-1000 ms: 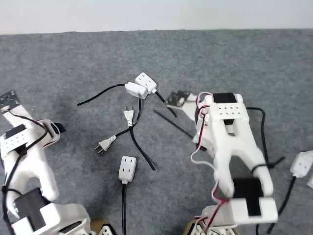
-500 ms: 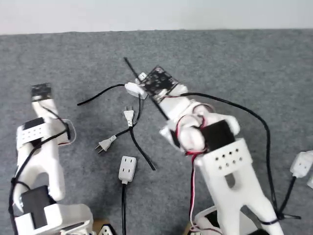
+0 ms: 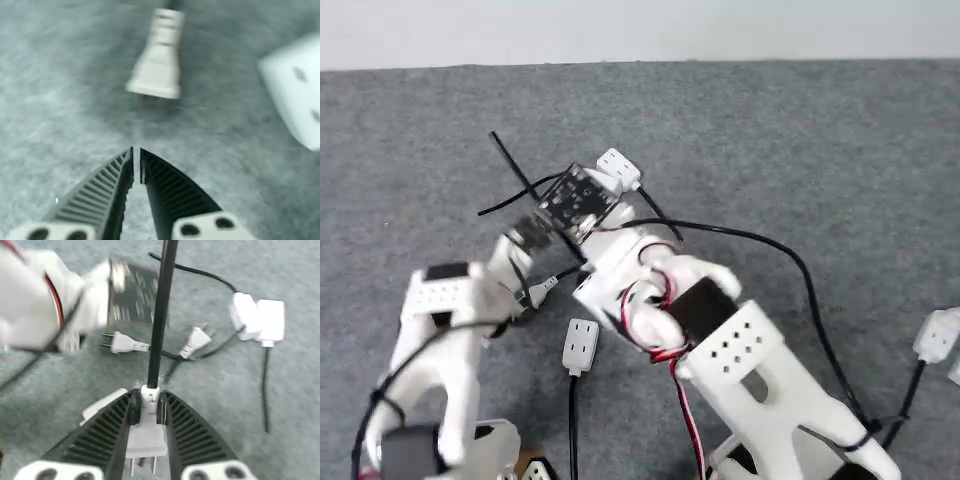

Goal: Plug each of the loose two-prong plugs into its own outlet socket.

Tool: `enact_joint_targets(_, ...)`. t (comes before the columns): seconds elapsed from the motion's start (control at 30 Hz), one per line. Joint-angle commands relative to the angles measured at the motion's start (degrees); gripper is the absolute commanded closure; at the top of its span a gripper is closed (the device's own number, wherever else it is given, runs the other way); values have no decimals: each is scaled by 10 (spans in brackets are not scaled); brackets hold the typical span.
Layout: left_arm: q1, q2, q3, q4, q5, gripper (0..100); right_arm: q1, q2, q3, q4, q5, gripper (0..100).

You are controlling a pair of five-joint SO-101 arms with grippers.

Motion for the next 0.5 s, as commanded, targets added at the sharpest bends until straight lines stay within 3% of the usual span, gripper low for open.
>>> enact_joint_targets(0.0,21,-120,64,-33,-34,988,-21,-15,22,-49,-24,990)
enact_joint_targets(0.2,38,-243,146,-53,-34,987,-42,-10,64,-97,-64,990)
enact_joint_targets(0.47,37,-260,156,-53,-39,987,-27,-10,71,-108,-76,990)
